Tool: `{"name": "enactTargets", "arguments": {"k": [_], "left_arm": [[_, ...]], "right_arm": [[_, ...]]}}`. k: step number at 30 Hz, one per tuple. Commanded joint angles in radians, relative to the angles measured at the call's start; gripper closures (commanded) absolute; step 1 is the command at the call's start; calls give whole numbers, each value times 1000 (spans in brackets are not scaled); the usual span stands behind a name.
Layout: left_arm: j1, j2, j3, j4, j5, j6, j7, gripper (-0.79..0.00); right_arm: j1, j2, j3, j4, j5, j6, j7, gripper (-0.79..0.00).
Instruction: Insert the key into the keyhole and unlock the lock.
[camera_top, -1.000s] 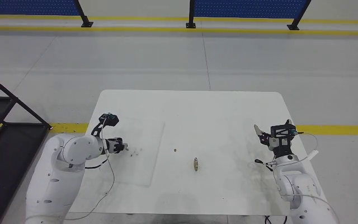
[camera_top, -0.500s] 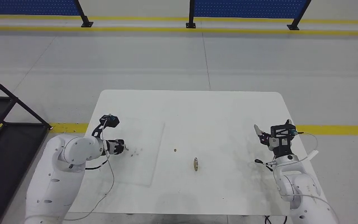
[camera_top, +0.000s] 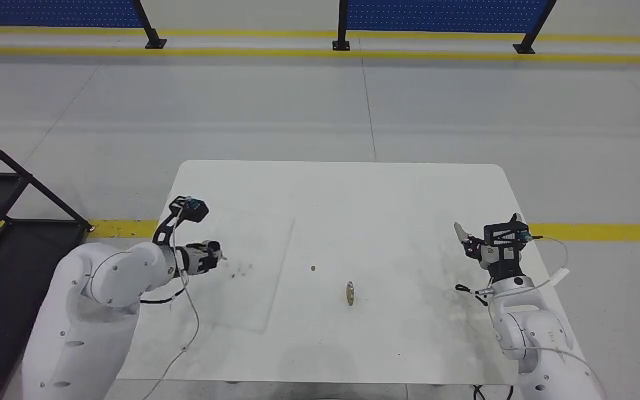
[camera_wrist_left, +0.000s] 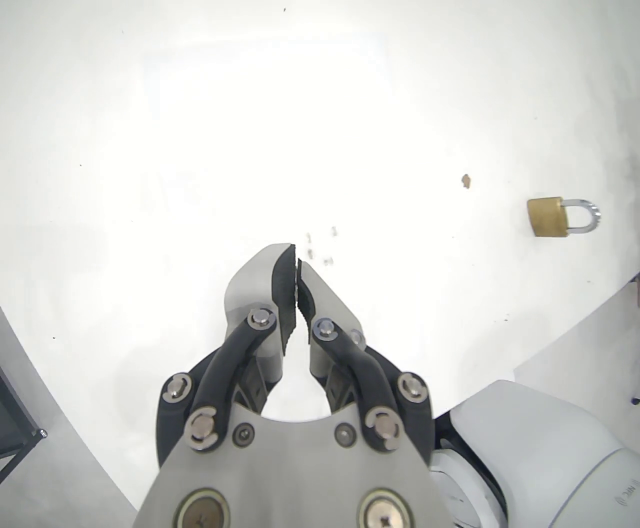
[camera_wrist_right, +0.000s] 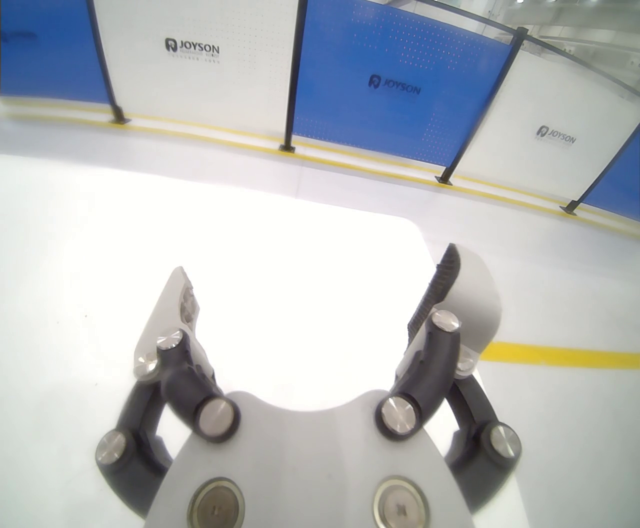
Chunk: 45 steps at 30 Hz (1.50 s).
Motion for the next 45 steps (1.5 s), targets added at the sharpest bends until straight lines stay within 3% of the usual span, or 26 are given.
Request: {"name": "enactTargets", "arguments": {"k": [1, 4, 7, 13, 18, 22, 33, 45], "left_arm": [[12, 0, -24, -13, -51, 4, 24, 0], [24, -1, -74, 6, -204, 3, 58, 0], [35, 0, -135, 59, -415, -65, 69, 0], [22, 7, -251, 285, -826, -89, -23, 0], [-35, 15, -256, 479, -1042, -83, -144, 0], [-77, 19, -216, 580, -1164, -87, -175, 0], [-134, 64, -98, 616, -1381, -102, -175, 0], [-134, 64, -98, 616, -1381, -102, -175, 0]], "right_arm": [[0, 0, 0, 0, 0, 0, 0, -785], [0, 0, 0, 0, 0, 0, 0, -785], [0, 0, 0, 0, 0, 0, 0, -785], [0, 0, 0, 0, 0, 0, 0, -785], [0, 0, 0, 0, 0, 0, 0, -785], [0, 0, 0, 0, 0, 0, 0, -785], [0, 0, 0, 0, 0, 0, 0, -785], [0, 0, -3, -2, 0, -4, 1, -785]]}}
